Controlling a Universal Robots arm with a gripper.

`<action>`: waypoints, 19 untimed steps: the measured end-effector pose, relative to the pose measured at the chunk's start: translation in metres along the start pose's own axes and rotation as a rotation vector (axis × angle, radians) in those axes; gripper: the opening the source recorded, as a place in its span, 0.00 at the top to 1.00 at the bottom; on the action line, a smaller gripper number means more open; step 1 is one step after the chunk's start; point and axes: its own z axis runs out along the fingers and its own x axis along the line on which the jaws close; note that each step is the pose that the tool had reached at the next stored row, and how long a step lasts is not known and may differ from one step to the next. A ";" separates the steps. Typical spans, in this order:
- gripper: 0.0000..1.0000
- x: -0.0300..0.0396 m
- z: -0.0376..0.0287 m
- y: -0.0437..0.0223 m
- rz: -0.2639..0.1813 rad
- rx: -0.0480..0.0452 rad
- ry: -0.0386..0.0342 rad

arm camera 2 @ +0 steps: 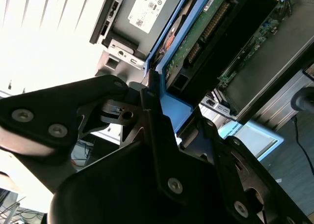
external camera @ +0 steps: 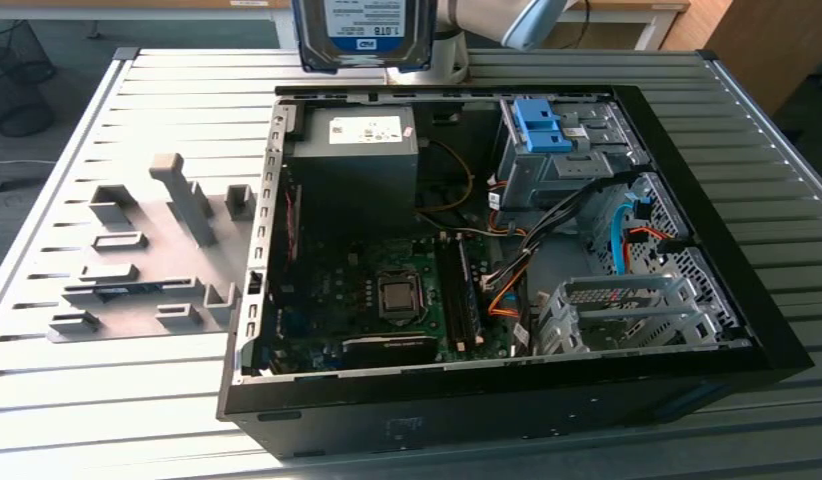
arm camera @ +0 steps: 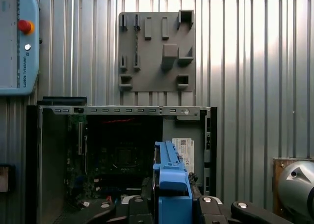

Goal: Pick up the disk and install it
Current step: 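Pick up the disk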

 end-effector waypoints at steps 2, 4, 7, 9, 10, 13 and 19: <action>0.63 -0.0001 -0.0001 -0.0037 0.000 0.0000 0.0000; 0.63 -0.0001 -0.0001 -0.0079 0.000 0.0000 0.0000; 0.63 -0.0001 -0.0001 -0.0129 0.000 0.0000 0.0000; 0.63 -0.0001 -0.0002 -0.0153 0.000 0.0000 0.0001; 0.63 -0.0001 -0.0002 -0.0156 0.000 -0.0001 0.0000; 0.63 -0.0001 -0.0002 -0.0156 0.000 0.0000 -0.0001; 0.63 -0.0001 -0.0002 -0.0157 0.000 0.0000 -0.0001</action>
